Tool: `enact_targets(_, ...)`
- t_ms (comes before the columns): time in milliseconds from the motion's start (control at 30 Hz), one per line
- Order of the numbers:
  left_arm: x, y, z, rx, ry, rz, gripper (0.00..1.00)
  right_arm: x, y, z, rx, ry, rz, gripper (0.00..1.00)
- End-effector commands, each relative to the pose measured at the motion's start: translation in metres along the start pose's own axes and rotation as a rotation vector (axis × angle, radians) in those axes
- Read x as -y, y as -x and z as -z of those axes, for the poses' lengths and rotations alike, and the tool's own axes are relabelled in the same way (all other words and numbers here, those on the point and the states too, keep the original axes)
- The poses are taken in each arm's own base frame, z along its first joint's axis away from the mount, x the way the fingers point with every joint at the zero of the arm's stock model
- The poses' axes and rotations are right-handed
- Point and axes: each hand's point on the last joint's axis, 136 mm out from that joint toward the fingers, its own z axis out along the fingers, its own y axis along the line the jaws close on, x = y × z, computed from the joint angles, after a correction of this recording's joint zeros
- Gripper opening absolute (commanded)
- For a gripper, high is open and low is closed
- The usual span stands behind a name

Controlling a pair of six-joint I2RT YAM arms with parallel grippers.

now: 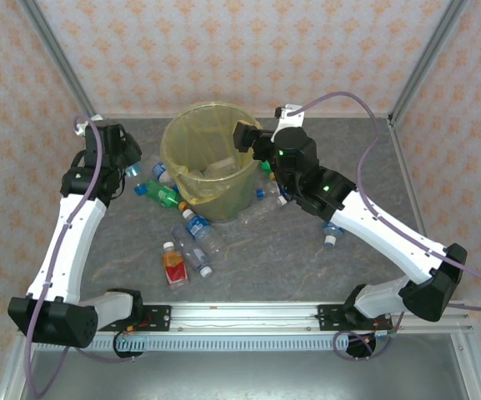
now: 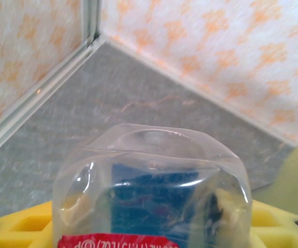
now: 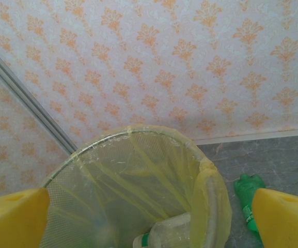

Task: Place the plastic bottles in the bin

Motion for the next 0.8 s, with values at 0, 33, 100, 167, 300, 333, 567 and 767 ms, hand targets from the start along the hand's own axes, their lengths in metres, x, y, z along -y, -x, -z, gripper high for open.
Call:
enact_targets(0, 0.023, 0.032, 0.035, 0.107, -0.062, 0.004, 0.56, -0.005, 0.014, 0.003, 0.024, 0.021, -0.036, 1.00)
enact_targets(33, 0.030, 0.038, 0.042, 0.132, -0.080, 0.003, 0.56, -0.005, 0.014, 0.004, 0.024, 0.021, -0.038, 1.00)
enact_targets(100, 0.046, 0.050, 0.059, 0.183, -0.126, 0.001, 0.56, -0.004, 0.014, 0.006, 0.023, 0.021, -0.042, 1.00)
enact_targets(167, 0.061, 0.060, 0.073, 0.217, -0.181, 0.003, 0.56, -0.002, 0.014, 0.008, 0.023, 0.018, -0.044, 1.00)
enact_targets(300, 0.092, 0.071, 0.093, 0.262, -0.314, -0.003, 0.57, 0.001, 0.012, 0.010, 0.021, 0.012, -0.054, 1.00)
enact_targets(333, 0.099, 0.072, 0.097, 0.266, -0.341, -0.008, 0.57, 0.002, 0.011, 0.011, 0.019, 0.012, -0.056, 1.00)
enact_targets(567, 0.157, 0.051, 0.110, 0.251, -0.526, -0.087, 0.57, 0.004, 0.012, 0.015, 0.020, 0.009, -0.067, 1.00)
enact_targets(767, 0.196, 0.018, 0.109, 0.211, -0.612, -0.185, 0.58, 0.007, 0.013, 0.019, 0.022, 0.007, -0.074, 1.00)
